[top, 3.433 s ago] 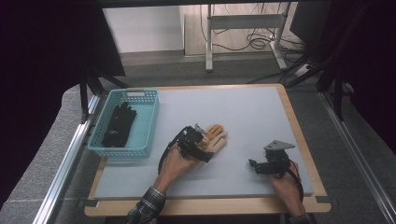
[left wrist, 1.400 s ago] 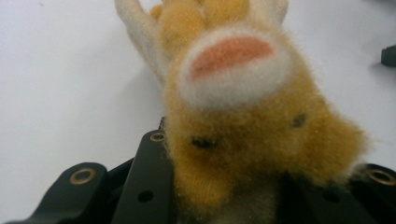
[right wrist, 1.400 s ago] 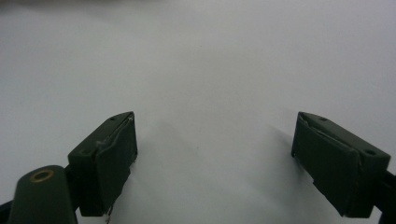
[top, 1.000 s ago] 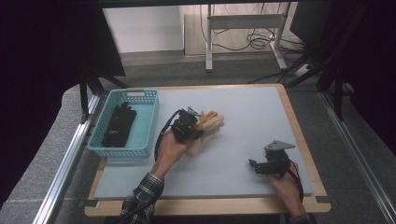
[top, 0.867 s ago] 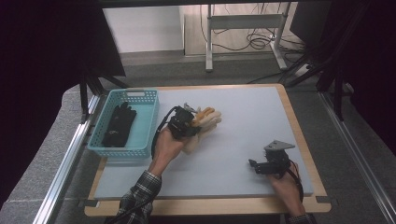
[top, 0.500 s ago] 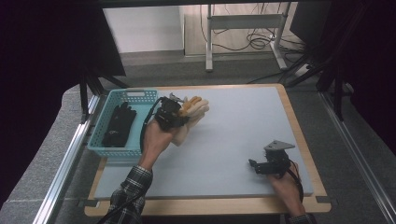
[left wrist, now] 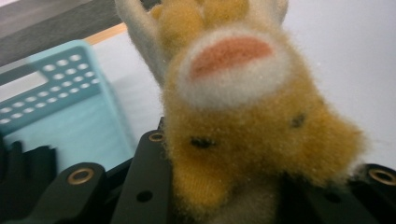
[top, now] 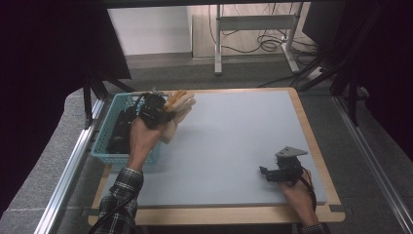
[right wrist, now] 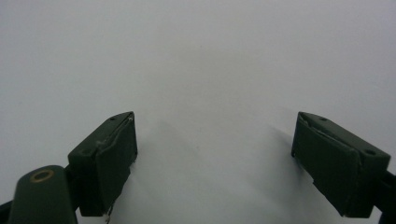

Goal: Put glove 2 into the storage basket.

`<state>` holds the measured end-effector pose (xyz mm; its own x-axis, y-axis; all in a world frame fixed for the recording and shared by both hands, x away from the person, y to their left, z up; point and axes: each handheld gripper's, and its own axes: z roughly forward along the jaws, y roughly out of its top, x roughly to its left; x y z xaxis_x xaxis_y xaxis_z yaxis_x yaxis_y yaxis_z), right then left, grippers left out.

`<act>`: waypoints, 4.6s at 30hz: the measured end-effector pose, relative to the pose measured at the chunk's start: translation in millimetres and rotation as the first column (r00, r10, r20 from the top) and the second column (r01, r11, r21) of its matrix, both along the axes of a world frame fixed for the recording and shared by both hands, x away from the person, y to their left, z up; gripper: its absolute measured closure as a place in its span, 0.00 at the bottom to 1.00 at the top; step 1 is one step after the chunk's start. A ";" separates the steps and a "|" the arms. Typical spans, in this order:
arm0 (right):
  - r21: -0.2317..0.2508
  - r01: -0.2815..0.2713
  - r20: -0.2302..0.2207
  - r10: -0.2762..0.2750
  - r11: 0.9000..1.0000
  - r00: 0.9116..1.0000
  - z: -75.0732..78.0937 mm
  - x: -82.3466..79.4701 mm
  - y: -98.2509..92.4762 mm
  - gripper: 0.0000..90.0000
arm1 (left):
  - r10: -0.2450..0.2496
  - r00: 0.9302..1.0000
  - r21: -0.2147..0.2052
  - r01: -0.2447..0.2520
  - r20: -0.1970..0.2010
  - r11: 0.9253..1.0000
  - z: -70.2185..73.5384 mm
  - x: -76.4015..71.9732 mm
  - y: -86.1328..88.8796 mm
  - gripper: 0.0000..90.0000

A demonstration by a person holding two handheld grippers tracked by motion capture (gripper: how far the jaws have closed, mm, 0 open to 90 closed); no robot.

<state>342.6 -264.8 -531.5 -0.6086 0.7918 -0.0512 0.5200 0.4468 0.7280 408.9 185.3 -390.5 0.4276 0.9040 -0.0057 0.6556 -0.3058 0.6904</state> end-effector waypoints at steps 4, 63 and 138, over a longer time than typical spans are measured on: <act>0.000 0.000 0.000 0.000 1.000 1.000 0.0 0.0 0.0 0.15 | 0.024 1.000 0.000 -0.024 0.002 1.000 0.9 0.1 10.1 0.80; 0.002 0.001 0.000 -0.001 1.000 1.000 0.0 0.0 0.0 0.15 | 0.261 0.939 0.153 -0.230 -0.223 0.961 -90.2 67.9 72.5 0.68; 0.000 0.000 0.000 0.000 1.000 1.000 0.0 -0.1 -0.1 0.15 | 0.191 0.978 -0.067 -0.197 -0.086 0.978 -66.1 21.8 109.0 0.11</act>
